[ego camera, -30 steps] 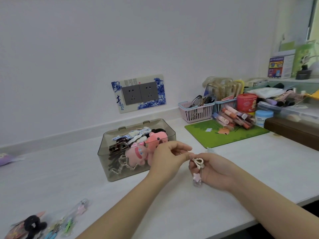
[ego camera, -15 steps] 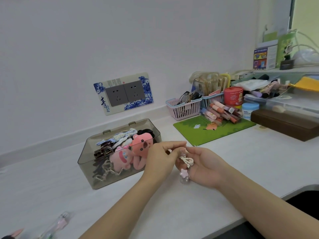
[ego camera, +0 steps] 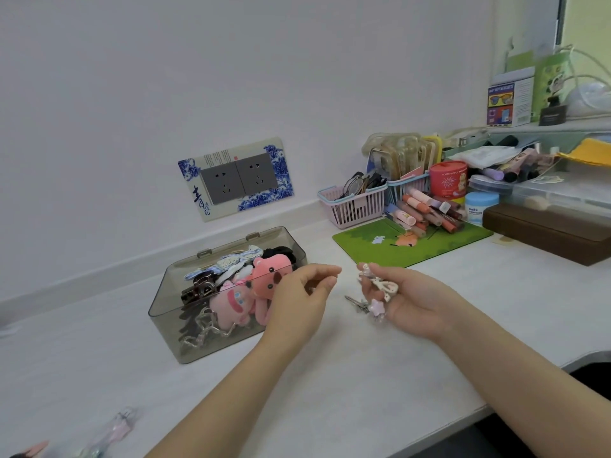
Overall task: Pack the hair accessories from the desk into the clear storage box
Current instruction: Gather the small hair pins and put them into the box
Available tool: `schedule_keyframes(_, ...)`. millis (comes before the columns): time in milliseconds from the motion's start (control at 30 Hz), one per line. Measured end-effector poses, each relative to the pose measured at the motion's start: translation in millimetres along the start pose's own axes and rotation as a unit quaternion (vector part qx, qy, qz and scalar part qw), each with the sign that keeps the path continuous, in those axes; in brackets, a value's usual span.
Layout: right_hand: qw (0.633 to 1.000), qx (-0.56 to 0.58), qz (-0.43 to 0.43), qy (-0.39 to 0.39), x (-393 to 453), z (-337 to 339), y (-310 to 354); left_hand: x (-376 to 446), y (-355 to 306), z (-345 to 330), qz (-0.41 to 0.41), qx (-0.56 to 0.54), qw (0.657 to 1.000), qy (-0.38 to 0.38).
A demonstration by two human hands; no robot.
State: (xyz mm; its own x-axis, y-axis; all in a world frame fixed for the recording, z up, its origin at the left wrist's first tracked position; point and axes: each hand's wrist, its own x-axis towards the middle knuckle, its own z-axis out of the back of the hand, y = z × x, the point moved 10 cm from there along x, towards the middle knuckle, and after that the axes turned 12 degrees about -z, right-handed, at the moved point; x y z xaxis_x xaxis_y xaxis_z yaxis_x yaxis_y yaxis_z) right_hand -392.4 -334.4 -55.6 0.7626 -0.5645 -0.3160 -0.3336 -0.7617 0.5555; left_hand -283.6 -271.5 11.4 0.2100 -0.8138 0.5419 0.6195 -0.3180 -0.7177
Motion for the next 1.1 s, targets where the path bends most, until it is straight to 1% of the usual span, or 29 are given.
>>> schedule_keyframes(167, 0.995, -0.04, 0.058, -0.065, -7.9, 20.2, 41.7, -0.6, 2.5, -16.0, -0.004, 0.093, 0.993, 0.073)
schedule_keyframes(333, 0.984, -0.09, 0.094, -0.123, -5.5, 41.0, 61.2, 1.7, 7.3, -51.6, -0.02, 0.184, 0.961, 0.205)
schedule_keyframes(400, 0.981, -0.102, 0.098, -0.134, -4.4, 47.5, 62.3, 3.9, 13.1, -58.4, -0.018, 0.2, 0.955, 0.22)
schedule_keyframes(567, 0.98, -0.114, 0.089, -0.139, -3.8, 56.0, 60.2, 12.2, 18.1, -57.2, -0.015, 0.186, 0.965, 0.183)
schedule_keyframes(667, 0.979, -0.114, 0.086, -0.144, -3.5, 58.6, 60.8, 14.1, 16.3, -61.6, -0.027, 0.191, 0.964, 0.185)
schedule_keyframes(800, 0.979, -0.107, 0.089, -0.151, -5.1, 60.3, 63.1, 16.0, 17.6, -67.8, -0.023, 0.18, 0.966, 0.185)
schedule_keyframes(967, 0.979, -0.101, 0.099, -0.146, -8.1, 61.7, 63.3, 19.0, 21.1, -60.3, -0.009, 0.168, 0.978, 0.126)
schedule_keyframes(1100, 0.978, -0.11, 0.095, -0.147, -7.5, 62.3, 62.6, 27.1, 17.4, -53.5, -0.005, 0.089, 0.995, 0.054)
